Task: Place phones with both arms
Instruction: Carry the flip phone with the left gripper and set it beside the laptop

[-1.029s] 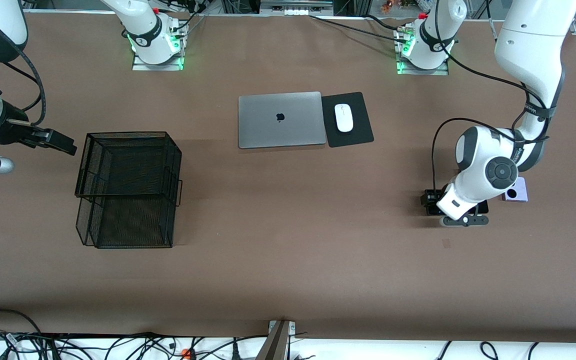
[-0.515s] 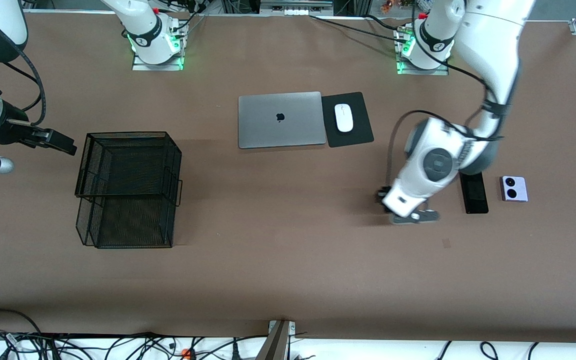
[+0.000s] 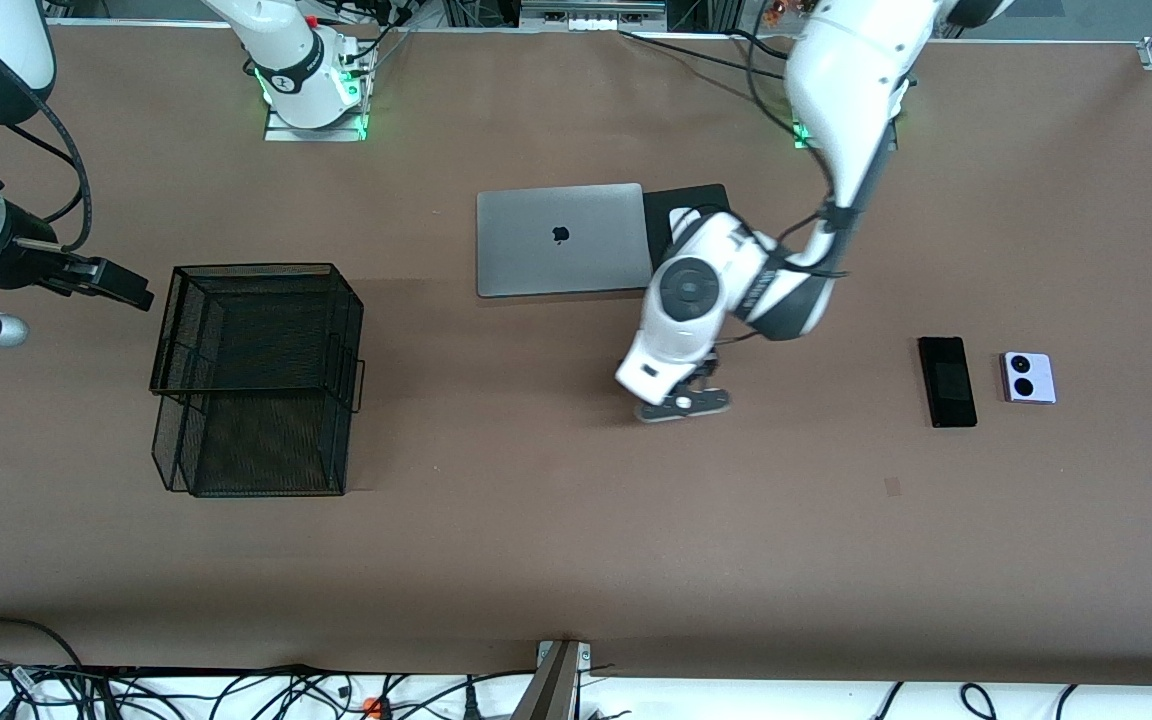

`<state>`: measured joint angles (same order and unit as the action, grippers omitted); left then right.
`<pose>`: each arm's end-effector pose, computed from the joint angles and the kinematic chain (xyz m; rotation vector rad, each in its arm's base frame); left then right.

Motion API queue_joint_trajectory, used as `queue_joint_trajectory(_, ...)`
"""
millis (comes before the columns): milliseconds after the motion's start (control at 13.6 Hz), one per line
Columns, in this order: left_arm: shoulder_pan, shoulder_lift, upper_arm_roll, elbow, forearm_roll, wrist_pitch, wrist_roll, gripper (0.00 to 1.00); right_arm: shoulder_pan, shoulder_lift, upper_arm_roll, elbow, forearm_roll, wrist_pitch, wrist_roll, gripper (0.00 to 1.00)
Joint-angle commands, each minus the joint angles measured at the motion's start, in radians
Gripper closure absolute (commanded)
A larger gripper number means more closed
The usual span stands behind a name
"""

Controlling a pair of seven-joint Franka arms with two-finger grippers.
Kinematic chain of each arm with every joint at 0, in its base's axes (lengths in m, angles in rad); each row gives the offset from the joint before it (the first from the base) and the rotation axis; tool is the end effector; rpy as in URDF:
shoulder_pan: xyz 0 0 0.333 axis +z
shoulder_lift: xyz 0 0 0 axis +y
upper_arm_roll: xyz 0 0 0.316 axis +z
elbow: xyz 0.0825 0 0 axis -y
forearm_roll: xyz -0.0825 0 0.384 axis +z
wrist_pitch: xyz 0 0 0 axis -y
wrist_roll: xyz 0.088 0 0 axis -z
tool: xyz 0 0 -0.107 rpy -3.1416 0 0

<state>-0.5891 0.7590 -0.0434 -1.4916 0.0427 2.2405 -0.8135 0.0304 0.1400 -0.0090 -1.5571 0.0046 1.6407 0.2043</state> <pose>0.5803 -0.4174 0.2207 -3.1221 -0.2599 0.0073 0.5988 0.0136 0.5561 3.1241 -0.2871 -0.0885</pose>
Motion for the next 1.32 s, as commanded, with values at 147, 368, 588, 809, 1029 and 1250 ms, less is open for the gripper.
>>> queue_joint_trajectory(147, -0.08, 0.149, 0.007, 0.25, -0.01, -0.021, -0.007, 1.0, -0.003, 0.0, 0.003, 0.008, 0.005, -0.009, -0.005, 0.0)
queue_joint_trajectory(368, -0.121, 0.259, 0.002, 0.407, -0.014, 0.002, 0.029, 1.0, -0.003, 0.0, 0.003, 0.008, 0.005, -0.009, -0.005, 0.0)
queue_joint_trajectory(588, -0.144, 0.301, 0.003, 0.421, -0.011, 0.074, 0.052, 1.0, -0.003, 0.0, 0.003, 0.008, 0.005, -0.01, -0.005, 0.0)
queue_joint_trajectory(809, -0.15, 0.315, 0.005, 0.421, -0.009, 0.08, 0.053, 1.0, -0.004, 0.0, 0.003, 0.006, 0.005, -0.01, -0.005, 0.0)
queue_joint_trajectory(1029, -0.149, 0.335, 0.013, 0.422, -0.01, 0.14, 0.039, 1.0, -0.004, 0.0, 0.003, 0.006, 0.005, -0.01, -0.005, 0.0)
queue_joint_trajectory(1250, -0.147, 0.333, 0.014, 0.422, -0.012, 0.142, -0.019, 0.0, -0.004, 0.0, 0.003, 0.006, 0.005, -0.01, -0.005, 0.0)
